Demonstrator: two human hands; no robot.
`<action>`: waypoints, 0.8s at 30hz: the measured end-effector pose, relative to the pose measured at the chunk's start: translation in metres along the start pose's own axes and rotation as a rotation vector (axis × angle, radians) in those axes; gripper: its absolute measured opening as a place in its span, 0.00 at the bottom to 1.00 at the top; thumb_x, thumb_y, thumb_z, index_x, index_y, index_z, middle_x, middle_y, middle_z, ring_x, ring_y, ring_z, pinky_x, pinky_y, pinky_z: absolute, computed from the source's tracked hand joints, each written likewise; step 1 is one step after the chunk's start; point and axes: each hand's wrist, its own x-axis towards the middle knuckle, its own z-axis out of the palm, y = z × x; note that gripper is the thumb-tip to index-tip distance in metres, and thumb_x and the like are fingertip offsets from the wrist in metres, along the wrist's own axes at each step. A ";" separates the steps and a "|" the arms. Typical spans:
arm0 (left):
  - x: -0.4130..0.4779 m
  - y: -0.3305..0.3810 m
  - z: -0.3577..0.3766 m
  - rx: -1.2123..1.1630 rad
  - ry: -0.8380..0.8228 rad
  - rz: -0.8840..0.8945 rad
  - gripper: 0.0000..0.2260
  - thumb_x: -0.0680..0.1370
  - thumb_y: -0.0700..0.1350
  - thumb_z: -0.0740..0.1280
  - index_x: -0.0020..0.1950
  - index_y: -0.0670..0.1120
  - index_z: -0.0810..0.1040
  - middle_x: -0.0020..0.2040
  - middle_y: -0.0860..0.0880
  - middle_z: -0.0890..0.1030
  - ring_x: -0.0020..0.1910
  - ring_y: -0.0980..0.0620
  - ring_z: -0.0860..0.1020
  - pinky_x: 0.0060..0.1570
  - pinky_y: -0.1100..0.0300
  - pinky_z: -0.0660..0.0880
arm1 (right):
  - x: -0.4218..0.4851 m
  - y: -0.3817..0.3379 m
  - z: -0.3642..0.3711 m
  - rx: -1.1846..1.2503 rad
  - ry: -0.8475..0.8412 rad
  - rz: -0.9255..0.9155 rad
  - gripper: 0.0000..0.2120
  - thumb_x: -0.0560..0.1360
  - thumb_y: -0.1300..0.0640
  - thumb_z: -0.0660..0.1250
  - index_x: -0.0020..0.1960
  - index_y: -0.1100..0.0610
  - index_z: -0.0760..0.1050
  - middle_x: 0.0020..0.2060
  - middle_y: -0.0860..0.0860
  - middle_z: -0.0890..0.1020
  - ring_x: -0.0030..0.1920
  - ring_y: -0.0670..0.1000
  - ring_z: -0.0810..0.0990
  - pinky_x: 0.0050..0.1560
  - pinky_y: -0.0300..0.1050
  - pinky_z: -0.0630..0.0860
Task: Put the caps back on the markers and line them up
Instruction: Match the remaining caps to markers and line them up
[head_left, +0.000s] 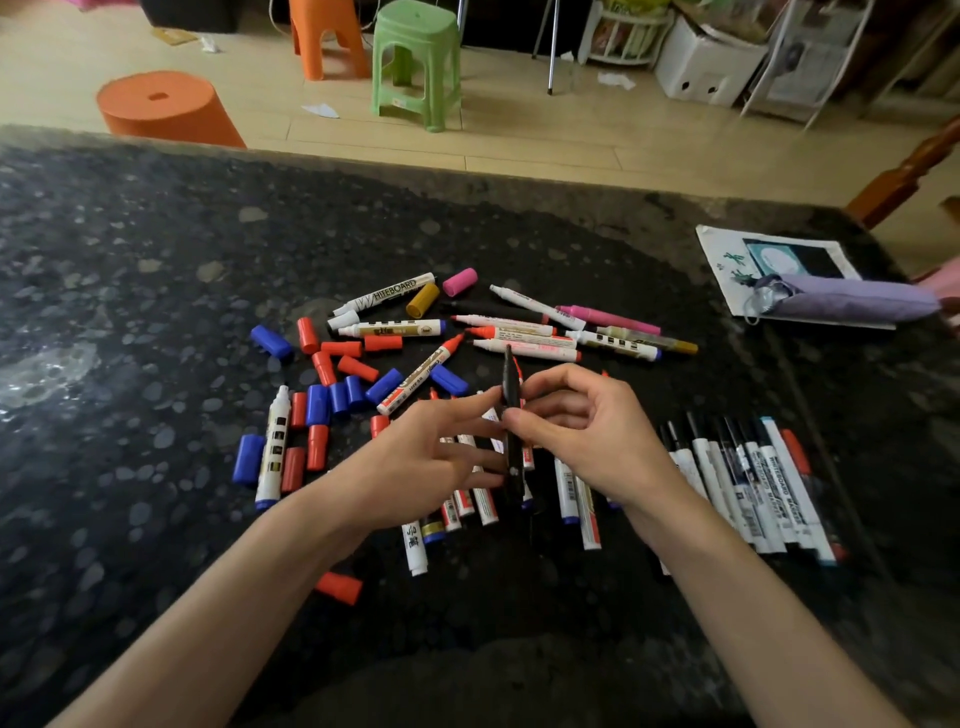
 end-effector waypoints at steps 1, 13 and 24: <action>-0.001 0.001 -0.002 0.018 0.007 0.001 0.33 0.81 0.26 0.58 0.69 0.65 0.69 0.63 0.58 0.79 0.59 0.61 0.82 0.53 0.65 0.80 | -0.001 -0.002 -0.004 0.019 0.014 0.023 0.12 0.74 0.57 0.79 0.55 0.52 0.81 0.43 0.49 0.89 0.45 0.47 0.88 0.51 0.47 0.84; 0.005 0.000 -0.025 0.062 0.405 -0.034 0.22 0.81 0.29 0.59 0.64 0.50 0.80 0.54 0.50 0.85 0.48 0.57 0.86 0.42 0.64 0.82 | 0.000 0.017 -0.064 -0.149 0.333 0.132 0.11 0.74 0.53 0.79 0.53 0.44 0.81 0.41 0.46 0.88 0.42 0.44 0.87 0.50 0.47 0.83; 0.004 0.000 -0.035 0.068 0.512 -0.054 0.21 0.81 0.29 0.60 0.62 0.51 0.82 0.51 0.53 0.86 0.47 0.57 0.86 0.45 0.62 0.83 | 0.003 0.021 -0.045 -0.358 0.090 0.271 0.16 0.75 0.50 0.78 0.61 0.46 0.80 0.46 0.46 0.86 0.46 0.46 0.86 0.53 0.51 0.84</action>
